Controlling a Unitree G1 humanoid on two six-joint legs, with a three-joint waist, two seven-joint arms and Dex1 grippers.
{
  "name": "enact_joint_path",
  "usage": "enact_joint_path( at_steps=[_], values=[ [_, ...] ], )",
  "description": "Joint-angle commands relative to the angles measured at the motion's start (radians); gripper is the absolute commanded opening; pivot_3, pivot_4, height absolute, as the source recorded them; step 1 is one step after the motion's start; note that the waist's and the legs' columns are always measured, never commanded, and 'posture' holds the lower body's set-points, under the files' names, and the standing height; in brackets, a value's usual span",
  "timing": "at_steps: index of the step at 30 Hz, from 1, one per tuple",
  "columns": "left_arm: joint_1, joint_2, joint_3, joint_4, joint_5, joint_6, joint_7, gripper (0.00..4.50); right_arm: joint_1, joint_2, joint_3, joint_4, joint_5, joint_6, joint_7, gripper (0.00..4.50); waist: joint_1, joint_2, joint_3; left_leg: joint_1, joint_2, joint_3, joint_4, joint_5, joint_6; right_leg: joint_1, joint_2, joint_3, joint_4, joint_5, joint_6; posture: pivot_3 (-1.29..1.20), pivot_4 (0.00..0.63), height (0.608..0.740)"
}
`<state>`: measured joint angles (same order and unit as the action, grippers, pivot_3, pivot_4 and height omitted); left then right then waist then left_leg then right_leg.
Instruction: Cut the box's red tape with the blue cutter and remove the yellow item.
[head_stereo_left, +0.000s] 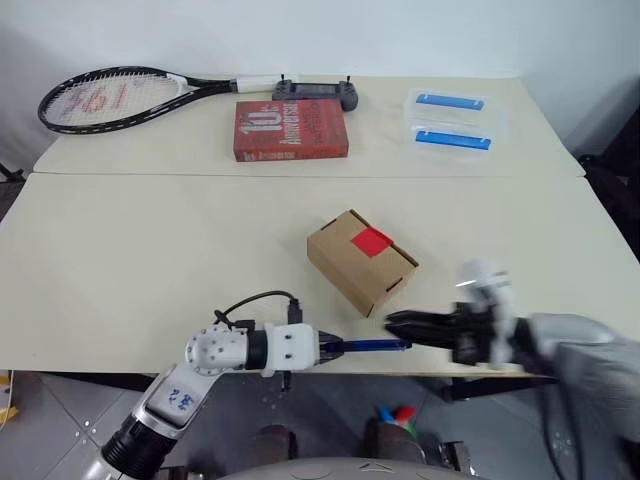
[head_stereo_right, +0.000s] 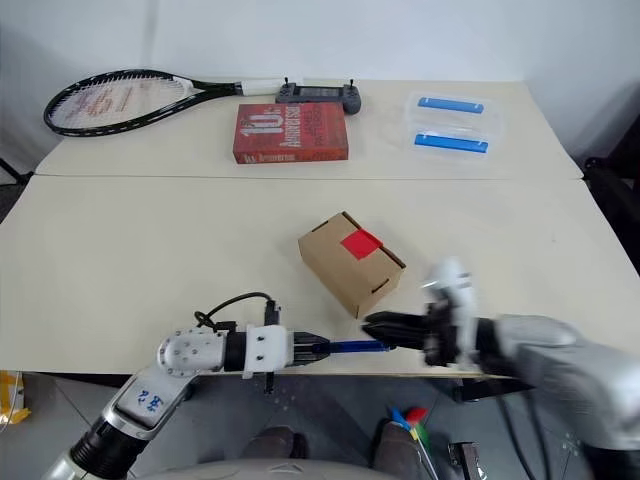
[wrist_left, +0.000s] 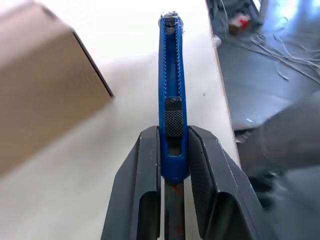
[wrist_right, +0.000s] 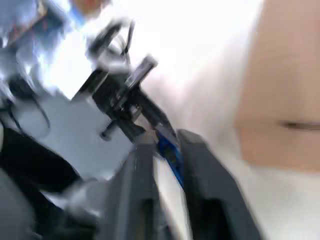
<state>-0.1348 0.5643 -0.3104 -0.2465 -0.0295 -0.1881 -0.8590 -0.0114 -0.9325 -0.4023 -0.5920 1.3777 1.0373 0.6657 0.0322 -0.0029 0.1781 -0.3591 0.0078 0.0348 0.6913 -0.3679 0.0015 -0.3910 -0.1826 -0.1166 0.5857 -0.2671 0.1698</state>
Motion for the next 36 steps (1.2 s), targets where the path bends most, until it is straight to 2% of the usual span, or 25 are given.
enact_joint_path(
  at_steps=[1, 4, 7, 8, 14, 18, 34, 36],
  values=[
    [-0.026, -0.009, 0.028, 0.03, -0.021, -0.211, -0.009, 0.44, 0.118, -0.153, -0.124, 0.007, 0.373, 0.063, -0.167, 2.32, 0.002, 0.0, 0.0, 0.0, 0.0, 0.001, 0.0, 0.0, 0.0, 0.0, 0.0, 0.0, 0.0, 0.0, 0.0, 0.0, 0.15, 0.74],
    [-0.076, -0.032, 0.032, 0.069, -0.012, -0.284, 0.003, 0.44, 0.191, -0.292, -0.144, 0.066, 0.574, 0.044, -0.292, 3.25, 0.002, 0.001, 0.0, 0.0, 0.001, 0.003, 0.002, -0.001, 0.001, 0.0, 0.0, 0.0, -0.001, 0.001, -0.001, 0.0, 0.15, 0.74],
    [-0.125, -0.069, 0.031, 0.106, -0.002, -0.308, 0.026, 0.44, 0.186, -0.321, -0.095, 0.091, 0.595, 0.003, -0.334, 4.3, 0.002, -0.001, 0.001, -0.001, 0.003, 0.004, 0.006, -0.001, 0.002, 0.001, 0.001, -0.001, -0.002, 0.004, -0.002, 0.0, 0.15, 0.74],
    [-0.135, -0.077, 0.028, 0.116, 0.0, -0.313, 0.028, 0.44, 0.18, -0.319, -0.078, 0.092, 0.595, -0.008, -0.343, 4.46, 0.001, -0.001, 0.001, -0.001, 0.003, 0.004, 0.007, -0.001, 0.002, 0.001, 0.002, -0.001, -0.003, 0.005, -0.002, 0.0, 0.15, 0.74],
    [-0.148, -0.109, 0.012, 0.123, 0.006, -0.311, 0.039, 0.44, 0.097, -0.227, 0.081, 0.039, 0.595, -0.128, -0.514, 4.46, 0.0, -0.001, 0.001, -0.003, 0.003, 0.005, 0.007, -0.001, 0.002, -0.001, 0.002, -0.002, -0.003, 0.005, -0.001, 0.0, 0.15, 0.74],
    [-0.143, -0.114, 0.008, 0.12, 0.013, -0.306, 0.041, 0.44, 0.033, -0.175, 0.143, 0.052, 0.595, -0.16, -0.584, 4.46, 0.001, -0.001, 0.001, -0.007, 0.003, 0.004, 0.009, -0.001, 0.002, -0.003, 0.002, -0.003, -0.003, 0.006, 0.0, 0.0, 0.15, 0.74],
    [-0.146, -0.127, 0.003, 0.106, 0.036, -0.29, 0.055, 0.44, -0.055, -0.138, 0.264, 0.092, 0.595, -0.103, -0.582, 4.46, 0.018, -0.001, 0.001, -0.009, 0.003, 0.003, 0.009, -0.001, 0.002, -0.003, 0.002, -0.004, -0.005, 0.006, -0.001, 0.0, 0.15, 0.74],
    [-0.147, -0.128, 0.001, 0.107, 0.036, -0.291, 0.054, 0.44, -0.062, -0.135, 0.277, 0.097, 0.595, -0.103, -0.591, 4.09, 0.019, -0.001, 0.001, -0.009, 0.004, 0.003, 0.009, -0.001, 0.002, -0.003, 0.002, -0.004, -0.005, 0.006, -0.001, 0.0, 0.15, 0.74]
  ],
)
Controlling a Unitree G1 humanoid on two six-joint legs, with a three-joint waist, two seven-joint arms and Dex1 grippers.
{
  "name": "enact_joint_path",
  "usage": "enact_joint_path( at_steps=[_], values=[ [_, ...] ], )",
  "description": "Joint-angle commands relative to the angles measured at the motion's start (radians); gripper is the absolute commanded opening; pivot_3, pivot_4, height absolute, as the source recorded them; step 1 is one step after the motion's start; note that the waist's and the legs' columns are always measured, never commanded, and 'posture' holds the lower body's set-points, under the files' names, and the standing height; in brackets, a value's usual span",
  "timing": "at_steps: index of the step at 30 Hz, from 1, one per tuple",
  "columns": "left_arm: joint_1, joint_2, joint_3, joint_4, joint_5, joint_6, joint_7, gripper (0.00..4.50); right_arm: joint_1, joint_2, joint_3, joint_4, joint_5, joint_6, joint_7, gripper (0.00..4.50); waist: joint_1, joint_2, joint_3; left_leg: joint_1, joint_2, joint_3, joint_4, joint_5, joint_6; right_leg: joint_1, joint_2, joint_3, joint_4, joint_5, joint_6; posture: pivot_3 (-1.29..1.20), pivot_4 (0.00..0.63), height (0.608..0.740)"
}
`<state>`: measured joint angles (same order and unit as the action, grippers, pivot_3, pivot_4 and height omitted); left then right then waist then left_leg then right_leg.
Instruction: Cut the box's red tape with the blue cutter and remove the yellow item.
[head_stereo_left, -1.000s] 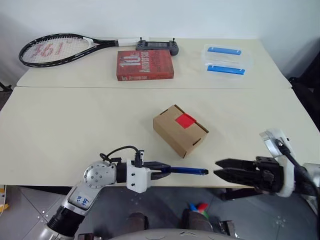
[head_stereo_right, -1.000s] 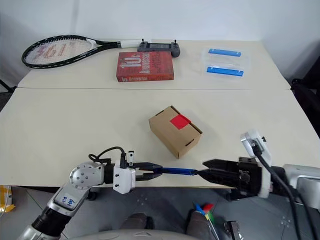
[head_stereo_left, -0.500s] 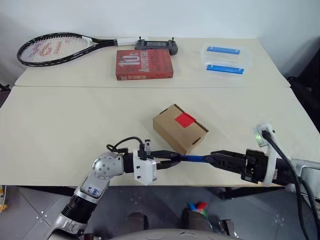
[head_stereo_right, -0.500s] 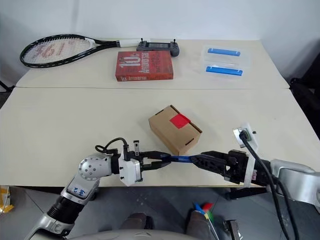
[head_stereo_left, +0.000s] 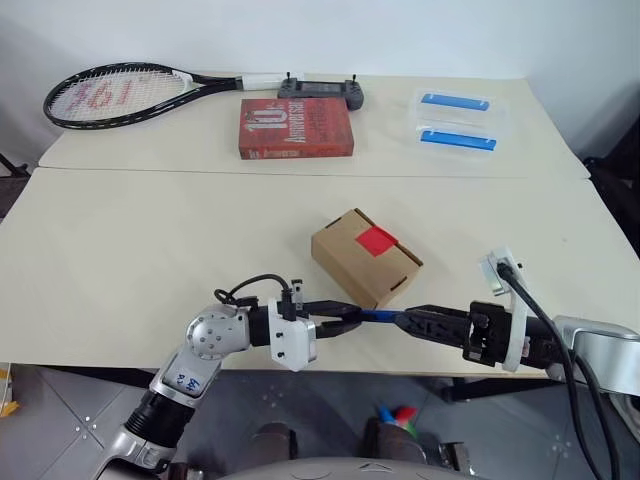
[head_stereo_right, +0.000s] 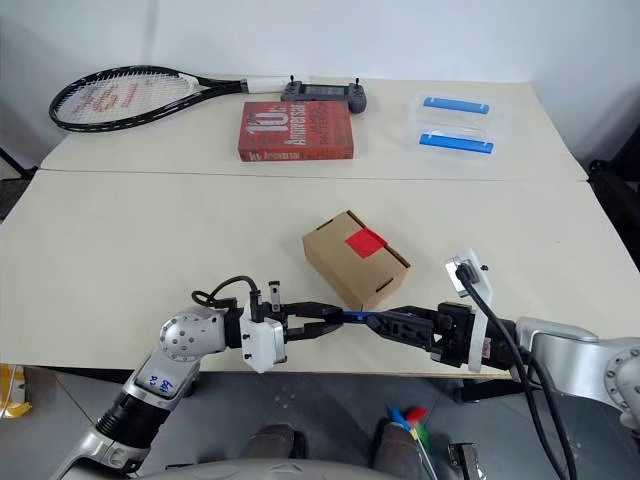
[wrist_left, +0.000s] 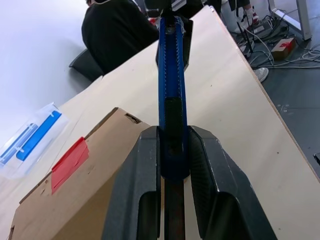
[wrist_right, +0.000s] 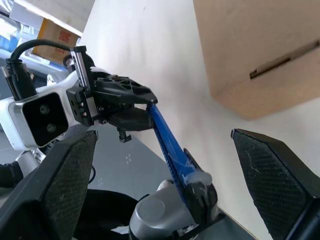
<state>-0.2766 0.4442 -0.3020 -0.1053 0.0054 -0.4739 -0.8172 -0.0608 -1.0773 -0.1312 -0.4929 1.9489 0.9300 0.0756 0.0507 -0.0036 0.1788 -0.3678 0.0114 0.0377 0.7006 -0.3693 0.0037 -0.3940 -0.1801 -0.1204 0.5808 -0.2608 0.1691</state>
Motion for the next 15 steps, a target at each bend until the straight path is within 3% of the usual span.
enact_joint_path(
  at_steps=[1, 8, 15],
  values=[
    [-0.006, -0.007, -0.009, -0.034, 0.001, -0.006, 0.011, 0.44, -0.016, 0.014, 0.011, 0.001, 0.023, 0.002, -0.007, 3.82, 0.0, 0.0, 0.0, 0.0, 0.0, 0.0, 0.0, 0.0, 0.0, 0.0, 0.0, 0.0, 0.0, 0.0, 0.0, 0.0, 0.15, 0.74],
    [-0.009, -0.006, -0.013, -0.034, 0.002, -0.004, 0.014, 0.44, -0.035, 0.04, 0.04, 0.012, 0.011, 0.009, -0.028, 1.59, 0.0, 0.0, 0.0, 0.0, 0.0, 0.0, 0.0, 0.0, 0.0, 0.0, 0.0, 0.0, 0.0, 0.0, 0.0, 0.0, 0.15, 0.74],
    [-0.012, -0.004, -0.013, -0.034, 0.003, -0.003, 0.012, 0.44, -0.032, 0.041, 0.05, 0.012, 0.006, 0.021, -0.017, 1.59, 0.0, 0.0, 0.0, 0.0, 0.0, 0.0, 0.0, 0.0, 0.0, 0.0, 0.0, 0.0, 0.0, 0.0, 0.0, 0.0, 0.15, 0.74]
  ],
)
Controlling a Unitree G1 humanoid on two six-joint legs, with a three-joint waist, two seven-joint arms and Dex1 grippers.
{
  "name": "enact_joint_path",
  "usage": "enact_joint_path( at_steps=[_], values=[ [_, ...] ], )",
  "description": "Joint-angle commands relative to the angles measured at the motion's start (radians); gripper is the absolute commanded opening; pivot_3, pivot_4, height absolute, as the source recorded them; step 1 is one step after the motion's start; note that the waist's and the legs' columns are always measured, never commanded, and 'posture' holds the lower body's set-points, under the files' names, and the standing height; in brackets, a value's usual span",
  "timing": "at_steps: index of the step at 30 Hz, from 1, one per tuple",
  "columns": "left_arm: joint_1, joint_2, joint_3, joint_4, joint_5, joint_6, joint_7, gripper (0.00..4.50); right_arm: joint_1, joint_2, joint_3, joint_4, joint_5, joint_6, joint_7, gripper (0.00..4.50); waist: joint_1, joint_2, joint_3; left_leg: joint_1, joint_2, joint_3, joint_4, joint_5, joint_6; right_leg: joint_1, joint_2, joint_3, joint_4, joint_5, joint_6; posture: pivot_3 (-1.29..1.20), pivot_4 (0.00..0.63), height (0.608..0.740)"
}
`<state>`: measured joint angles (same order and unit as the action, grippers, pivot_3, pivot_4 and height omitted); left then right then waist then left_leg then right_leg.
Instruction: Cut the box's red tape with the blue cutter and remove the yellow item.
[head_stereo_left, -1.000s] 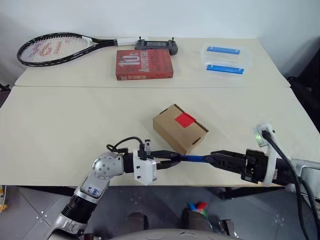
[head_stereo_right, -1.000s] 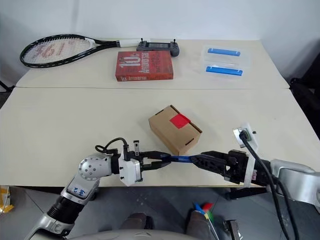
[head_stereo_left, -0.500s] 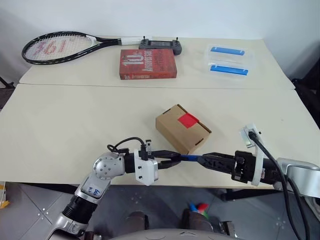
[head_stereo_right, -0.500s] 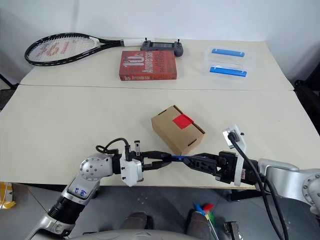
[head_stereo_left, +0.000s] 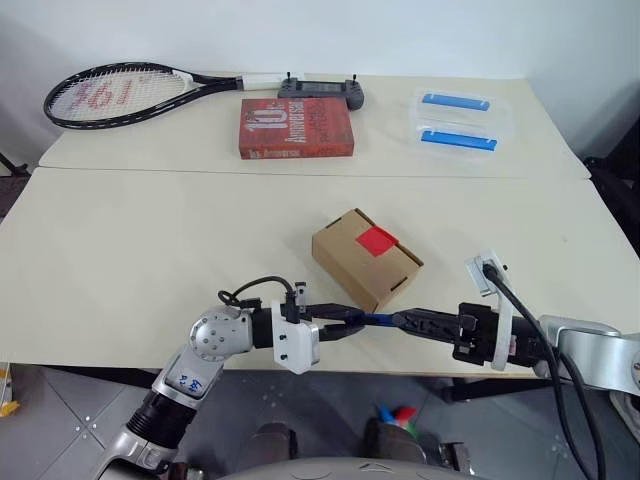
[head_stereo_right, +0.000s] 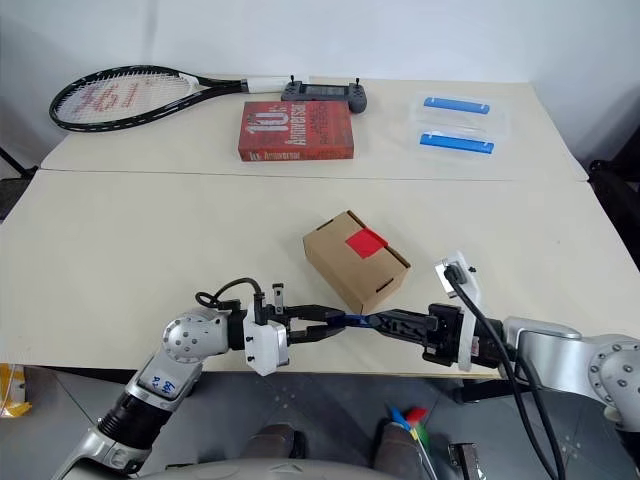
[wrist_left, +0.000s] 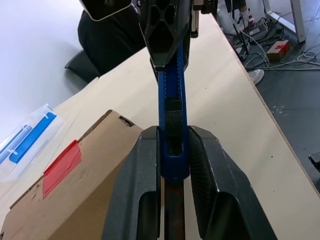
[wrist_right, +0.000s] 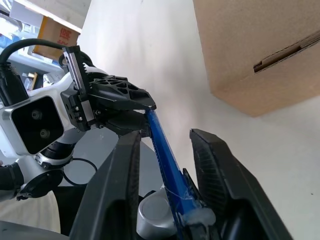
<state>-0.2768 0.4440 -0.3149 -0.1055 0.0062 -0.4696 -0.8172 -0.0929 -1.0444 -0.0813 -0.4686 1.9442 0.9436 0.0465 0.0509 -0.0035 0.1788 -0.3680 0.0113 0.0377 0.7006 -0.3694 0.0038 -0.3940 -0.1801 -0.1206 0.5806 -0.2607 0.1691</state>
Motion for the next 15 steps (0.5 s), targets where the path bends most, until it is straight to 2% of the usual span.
enact_joint_path(
  at_steps=[1, 10, 13, 15],
  values=[
    [-0.012, -0.004, -0.001, -0.033, 0.002, -0.007, 0.012, 0.44, 0.001, 0.008, 0.0, -0.011, 0.012, 0.008, 0.011, 1.59, 0.0, 0.0, 0.0, 0.0, 0.0, 0.0, 0.0, 0.0, 0.0, 0.0, 0.0, 0.0, 0.0, 0.0, 0.0, 0.0, 0.15, 0.74],
    [-0.008, 0.0, -0.001, -0.031, 0.0, -0.011, 0.008, 0.44, -0.016, 0.024, 0.013, 0.009, -0.01, 0.015, 0.007, 1.59, 0.0, 0.0, 0.0, 0.0, 0.0, 0.0, 0.0, 0.0, 0.0, 0.0, 0.0, 0.0, 0.0, 0.0, 0.0, 0.0, 0.15, 0.74],
    [-0.006, 0.002, -0.001, -0.03, 0.0, -0.008, 0.007, 0.44, -0.027, 0.038, 0.019, 0.022, -0.023, 0.019, 0.007, 1.02, 0.0, 0.0, 0.0, 0.0, 0.0, 0.0, 0.0, 0.0, 0.0, 0.0, 0.0, 0.0, 0.0, 0.0, 0.0, 0.0, 0.15, 0.74],
    [-0.008, 0.002, 0.0, -0.028, 0.001, -0.007, 0.008, 0.44, -0.032, 0.045, 0.024, 0.028, -0.032, 0.02, 0.008, 0.37, 0.0, 0.0, 0.0, 0.0, 0.0, 0.0, 0.0, 0.0, 0.0, 0.0, 0.0, 0.0, 0.0, 0.0, 0.0, 0.0, 0.15, 0.74]
  ],
)
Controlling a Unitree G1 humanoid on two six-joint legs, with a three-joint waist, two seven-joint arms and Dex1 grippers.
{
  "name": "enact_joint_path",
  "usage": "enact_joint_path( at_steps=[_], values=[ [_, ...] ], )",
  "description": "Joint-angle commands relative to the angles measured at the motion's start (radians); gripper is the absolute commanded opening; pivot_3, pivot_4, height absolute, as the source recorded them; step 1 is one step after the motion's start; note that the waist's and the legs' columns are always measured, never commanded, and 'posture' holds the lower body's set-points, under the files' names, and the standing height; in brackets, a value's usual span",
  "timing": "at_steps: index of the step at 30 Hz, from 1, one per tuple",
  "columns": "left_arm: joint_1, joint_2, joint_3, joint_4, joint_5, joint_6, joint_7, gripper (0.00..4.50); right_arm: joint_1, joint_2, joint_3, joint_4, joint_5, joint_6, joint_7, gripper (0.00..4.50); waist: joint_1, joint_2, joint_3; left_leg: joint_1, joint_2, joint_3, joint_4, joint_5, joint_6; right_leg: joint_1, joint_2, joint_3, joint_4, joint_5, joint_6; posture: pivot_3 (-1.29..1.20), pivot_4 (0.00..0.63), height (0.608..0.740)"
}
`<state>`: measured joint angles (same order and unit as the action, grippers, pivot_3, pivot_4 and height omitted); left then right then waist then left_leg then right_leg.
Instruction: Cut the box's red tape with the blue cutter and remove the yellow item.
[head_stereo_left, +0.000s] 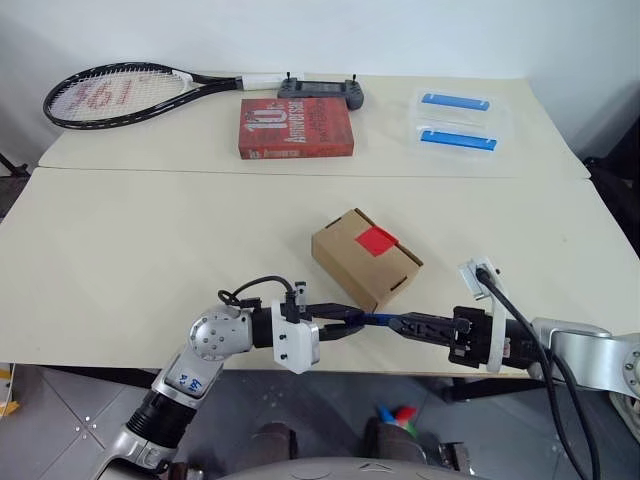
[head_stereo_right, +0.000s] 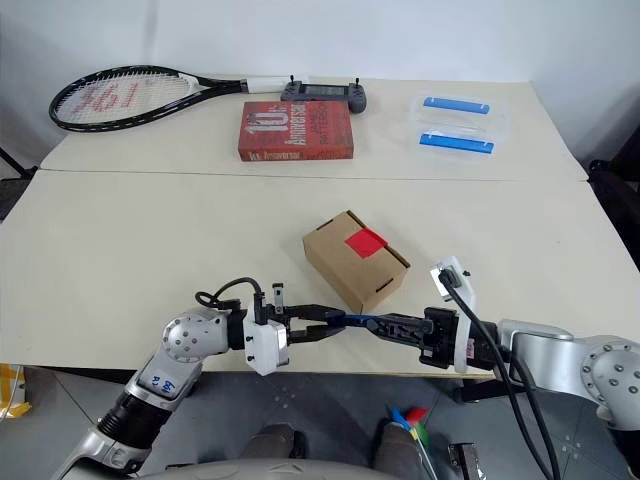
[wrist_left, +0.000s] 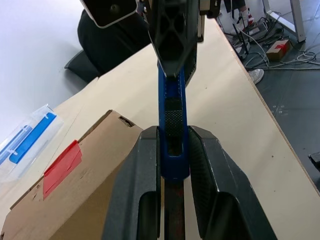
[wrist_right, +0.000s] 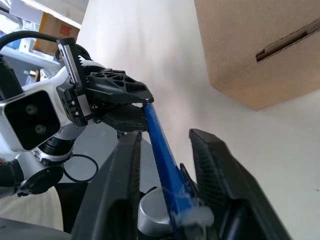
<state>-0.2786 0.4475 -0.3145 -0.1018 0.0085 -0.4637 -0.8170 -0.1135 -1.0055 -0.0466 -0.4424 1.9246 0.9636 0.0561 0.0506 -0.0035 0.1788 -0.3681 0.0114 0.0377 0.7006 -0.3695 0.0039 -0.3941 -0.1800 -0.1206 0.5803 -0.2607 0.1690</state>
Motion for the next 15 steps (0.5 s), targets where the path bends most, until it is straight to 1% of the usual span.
enact_joint_path(
  at_steps=[1, 9, 11, 13, 15],
  values=[
    [-0.006, -0.001, 0.0, -0.031, -0.001, -0.013, 0.008, 0.44, -0.013, 0.009, -0.01, 0.004, -0.017, 0.0, -0.001, 0.14, 0.0, 0.0, 0.0, 0.0, 0.0, 0.0, 0.0, 0.0, 0.0, 0.0, 0.0, 0.0, 0.0, 0.0, 0.0, 0.0, 0.15, 0.74],
    [-0.004, 0.003, -0.004, -0.03, -0.004, -0.007, 0.008, 0.44, -0.017, 0.029, -0.016, 0.007, -0.032, 0.001, 0.01, 0.14, 0.0, 0.0, 0.0, 0.0, 0.0, 0.0, 0.0, 0.0, 0.0, 0.0, 0.0, 0.0, 0.0, 0.0, 0.0, 0.0, 0.15, 0.74],
    [0.014, 0.006, -0.002, -0.063, -0.088, 0.045, -0.022, 1.19, -0.002, 0.019, -0.039, -0.005, -0.032, 0.006, 0.033, 0.14, 0.0, 0.0, 0.0, 0.0, 0.0, 0.0, 0.0, 0.0, 0.0, 0.0, 0.0, 0.0, 0.0, 0.0, 0.0, 0.0, 0.15, 0.74],
    [0.033, 0.011, 0.011, -0.103, -0.174, 0.13, -0.043, 1.75, 0.016, 0.001, -0.07, -0.014, -0.024, 0.015, 0.057, 0.14, 0.0, 0.0, 0.0, 0.0, 0.0, 0.0, 0.0, 0.0, 0.0, 0.0, 0.0, 0.0, 0.0, 0.0, 0.0, 0.0, 0.15, 0.74],
    [0.072, 0.069, 0.06, -0.183, -0.338, 0.326, -0.078, 2.3, 0.071, -0.056, -0.178, -0.031, 0.018, 0.062, 0.138, 0.14, 0.0, 0.001, 0.0, 0.0, 0.0, 0.0, 0.0, 0.0, 0.001, 0.0, 0.0, 0.0, 0.0, 0.0, 0.0, 0.0, 0.15, 0.74]
  ],
)
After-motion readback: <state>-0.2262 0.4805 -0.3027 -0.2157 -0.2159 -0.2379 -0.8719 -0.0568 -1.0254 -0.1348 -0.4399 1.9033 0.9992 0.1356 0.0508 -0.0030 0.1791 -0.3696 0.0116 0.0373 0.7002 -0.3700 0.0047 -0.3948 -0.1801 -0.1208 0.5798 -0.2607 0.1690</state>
